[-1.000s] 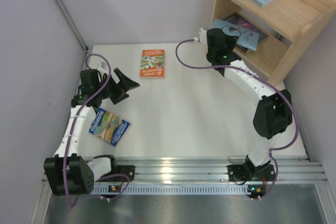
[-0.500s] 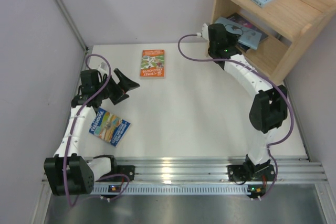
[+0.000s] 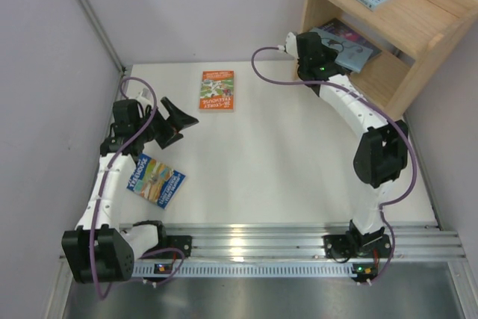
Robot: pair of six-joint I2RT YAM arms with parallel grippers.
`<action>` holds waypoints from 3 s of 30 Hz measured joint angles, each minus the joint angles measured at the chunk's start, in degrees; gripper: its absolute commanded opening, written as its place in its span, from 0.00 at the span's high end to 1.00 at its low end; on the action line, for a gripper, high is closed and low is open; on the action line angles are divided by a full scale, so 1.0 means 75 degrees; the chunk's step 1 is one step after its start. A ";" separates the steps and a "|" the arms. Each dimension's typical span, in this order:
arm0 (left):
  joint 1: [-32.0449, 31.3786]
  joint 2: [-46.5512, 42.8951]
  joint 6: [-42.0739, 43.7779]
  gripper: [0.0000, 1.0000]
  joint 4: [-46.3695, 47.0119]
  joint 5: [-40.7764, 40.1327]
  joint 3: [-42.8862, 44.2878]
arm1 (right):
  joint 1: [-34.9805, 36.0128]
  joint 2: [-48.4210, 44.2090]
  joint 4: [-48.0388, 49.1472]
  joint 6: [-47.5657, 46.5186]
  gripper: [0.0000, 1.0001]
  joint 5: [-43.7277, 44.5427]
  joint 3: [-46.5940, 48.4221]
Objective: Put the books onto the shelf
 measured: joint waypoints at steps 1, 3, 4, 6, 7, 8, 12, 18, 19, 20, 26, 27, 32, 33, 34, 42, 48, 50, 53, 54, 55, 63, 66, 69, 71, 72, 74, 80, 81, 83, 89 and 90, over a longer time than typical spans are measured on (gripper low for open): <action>0.0000 -0.0020 0.0000 0.01 0.0000 0.0000 0.0000 | -0.0003 0.0044 -0.0058 0.0050 0.66 -0.0055 0.0061; 0.0000 -0.0032 0.0000 0.01 -0.0003 0.0000 0.0000 | -0.0006 0.0090 -0.0213 0.0175 0.63 -0.0157 0.0157; 0.0000 -0.0032 0.0000 0.01 -0.0003 0.0000 0.0000 | -0.0009 0.0093 -0.0242 0.0230 0.63 -0.0216 0.0160; 0.0000 -0.0032 0.0000 0.01 -0.0003 -0.0003 0.0000 | -0.0017 0.0093 -0.0370 0.0329 0.61 -0.0350 0.0169; -0.0003 -0.0032 0.0000 0.01 -0.0003 -0.0003 0.0000 | -0.0020 0.0093 -0.0405 0.0350 0.61 -0.0391 0.0169; -0.0006 -0.0032 -0.0003 0.01 -0.0003 -0.0003 0.0000 | -0.0026 0.0093 -0.0449 0.0388 0.60 -0.0431 0.0169; -0.0006 -0.0032 -0.0003 0.01 -0.0003 -0.0003 0.0000 | -0.0032 0.0111 -0.0667 0.0522 0.56 -0.0562 0.0262; -0.0006 -0.0038 0.0000 0.01 -0.0006 -0.0003 -0.0009 | -0.0032 0.0125 -0.0842 0.0723 0.60 -0.0807 0.0577; -0.0006 -0.0038 0.0000 0.01 -0.0006 -0.0003 -0.0015 | -0.0032 0.0125 -0.0877 0.0731 0.63 -0.0836 0.0618; -0.0006 -0.0038 0.0000 0.01 -0.0006 -0.0006 -0.0020 | -0.0032 0.0134 -0.0898 0.0769 0.67 -0.0880 0.0659; -0.0006 -0.0105 0.0000 0.01 -0.0009 -0.0006 -0.0023 | -0.0035 0.0146 -0.0866 0.0804 0.66 -0.0909 0.0734; -0.0006 -0.0137 0.0000 0.01 -0.0012 -0.0012 -0.0026 | -0.0035 0.0181 -0.0868 0.0833 0.65 -0.0912 0.0772; -0.0006 -0.0187 -0.0006 0.01 -0.0009 -0.0017 -0.0035 | -0.0061 0.0423 -0.0924 0.1005 0.55 -0.1093 0.0921; -0.0009 -0.0187 -0.0006 0.01 -0.0020 -0.0032 -0.0035 | -0.0070 0.0458 -0.0956 0.1067 0.54 -0.1148 0.0921; -0.0009 -0.0189 -0.0006 0.01 -0.0029 -0.0041 -0.0035 | -0.0079 0.0478 -0.0985 0.1107 0.54 -0.1209 0.0921; -0.0023 -0.0315 -0.0006 0.01 -0.0114 -0.0067 -0.0146 | -0.0093 0.0495 -0.1306 0.1405 0.47 -0.1658 0.0985; -0.0038 -0.0356 -0.0003 0.01 -0.0122 -0.0070 -0.0149 | -0.0102 0.0495 -0.1343 0.1416 0.54 -0.1784 0.1064; -0.0041 -0.0361 0.0006 0.01 -0.0125 -0.0067 -0.0149 | -0.0105 0.0495 -0.1341 0.1443 0.64 -0.1798 0.1070; -0.0041 -0.0361 0.0023 0.01 -0.0154 -0.0070 -0.0149 | -0.0125 0.0495 -0.1294 0.1376 0.69 -0.1751 0.1070; -0.0041 -0.0361 0.0023 0.01 -0.0172 -0.0067 -0.0149 | -0.0128 0.0495 -0.1256 0.1349 0.69 -0.1722 0.1087; -0.0041 -0.0361 0.0023 0.01 -0.0181 -0.0067 -0.0149 | -0.0134 0.0495 -0.1218 0.1326 0.69 -0.1708 0.1128; -0.0055 -0.0364 0.0044 0.01 -0.0283 -0.0096 -0.0111 | -0.0242 0.0527 -0.0918 0.1262 0.56 -0.1679 0.1256; -0.0073 -0.0364 0.0073 0.01 -0.0358 -0.0122 -0.0061 | -0.0323 0.0600 -0.0836 0.1256 0.53 -0.1682 0.1320; -0.0093 -0.0364 0.0087 0.01 -0.0399 -0.0134 -0.0061 | -0.0373 0.0653 -0.0851 0.1265 0.52 -0.1690 0.1355; -0.0096 -0.0364 0.0087 0.01 -0.0428 -0.0134 -0.0061 | -0.0382 0.0653 -0.0883 0.1274 0.50 -0.1699 0.1355; -0.0099 -0.0364 0.0087 0.01 -0.0440 -0.0140 -0.0061 | -0.0382 0.0653 -0.0901 0.1309 0.50 -0.1731 0.1358; -0.0102 -0.0364 0.0085 0.01 -0.0446 -0.0152 -0.0061 | -0.0382 0.0653 -0.0950 0.1346 0.49 -0.1839 0.1358; -0.0146 -0.0364 0.0085 0.02 -0.0449 -0.0184 -0.0061 | -0.0382 0.0653 -0.1125 0.1475 0.56 -0.2124 0.1361; -0.0154 -0.0367 0.0085 0.02 -0.0449 -0.0189 -0.0061 | -0.0382 0.0653 -0.1148 0.1501 0.56 -0.2148 0.1361; -0.0157 -0.0382 0.0085 0.02 -0.0449 -0.0207 -0.0061 | -0.0382 0.0653 -0.1209 0.1524 0.60 -0.2171 0.1361; -0.0169 -0.0463 0.0085 0.02 -0.0452 -0.0210 -0.0061 | -0.0382 0.0653 -0.1303 0.1530 0.68 -0.2224 0.1358; -0.0172 -0.0475 0.0082 0.02 -0.0452 -0.0210 -0.0061 | -0.0382 0.0653 -0.1300 0.1518 0.69 -0.2221 0.1355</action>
